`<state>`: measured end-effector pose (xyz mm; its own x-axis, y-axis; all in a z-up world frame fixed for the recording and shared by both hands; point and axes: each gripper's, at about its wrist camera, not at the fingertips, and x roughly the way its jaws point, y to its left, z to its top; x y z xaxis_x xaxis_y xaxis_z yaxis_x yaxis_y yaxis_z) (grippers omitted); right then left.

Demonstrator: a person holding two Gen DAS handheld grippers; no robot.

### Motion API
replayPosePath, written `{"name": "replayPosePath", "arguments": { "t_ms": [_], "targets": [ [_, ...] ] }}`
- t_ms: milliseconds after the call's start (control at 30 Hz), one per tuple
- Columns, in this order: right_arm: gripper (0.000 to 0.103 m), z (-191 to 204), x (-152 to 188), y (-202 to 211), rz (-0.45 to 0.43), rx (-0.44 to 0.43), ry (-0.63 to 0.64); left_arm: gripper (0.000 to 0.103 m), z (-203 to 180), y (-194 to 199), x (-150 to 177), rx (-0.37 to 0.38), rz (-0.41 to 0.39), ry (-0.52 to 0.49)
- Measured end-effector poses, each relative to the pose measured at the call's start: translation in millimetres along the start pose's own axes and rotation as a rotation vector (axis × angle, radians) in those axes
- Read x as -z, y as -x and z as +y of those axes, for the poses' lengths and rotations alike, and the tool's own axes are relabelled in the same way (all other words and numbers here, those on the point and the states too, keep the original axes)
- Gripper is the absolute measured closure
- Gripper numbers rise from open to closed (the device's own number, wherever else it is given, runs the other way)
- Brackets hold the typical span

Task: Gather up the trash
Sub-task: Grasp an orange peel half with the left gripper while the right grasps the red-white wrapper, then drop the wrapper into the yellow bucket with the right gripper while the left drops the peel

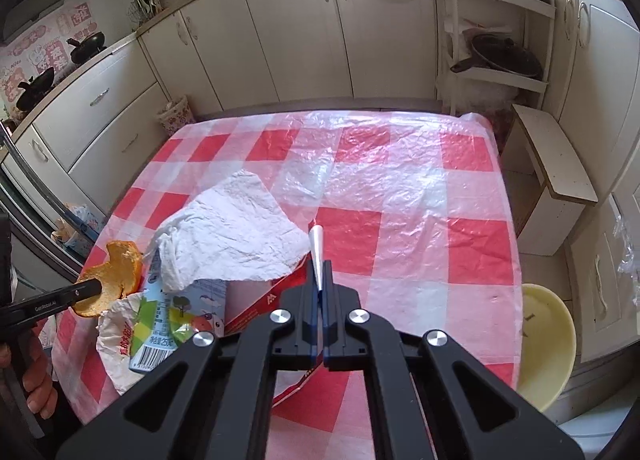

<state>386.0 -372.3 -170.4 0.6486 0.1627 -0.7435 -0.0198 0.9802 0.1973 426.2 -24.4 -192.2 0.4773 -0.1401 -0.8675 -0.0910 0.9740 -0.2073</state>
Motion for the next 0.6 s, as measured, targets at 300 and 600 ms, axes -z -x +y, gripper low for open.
{"name": "replayPosePath", "arguments": {
  "t_ms": [300, 600],
  "targets": [
    [0.101, -38.0, -6.9, 44.9, -0.128, 0.048, -0.083, 0.093, 1.6, 31.9, -1.8, -0.012, -0.141, 0.009],
    [0.101, -74.7, -12.4, 81.3, -0.259, 0.079, -0.173, 0.093, -7.6, 63.4, -4.0, 0.028, -0.274, 0.015]
  ]
}}
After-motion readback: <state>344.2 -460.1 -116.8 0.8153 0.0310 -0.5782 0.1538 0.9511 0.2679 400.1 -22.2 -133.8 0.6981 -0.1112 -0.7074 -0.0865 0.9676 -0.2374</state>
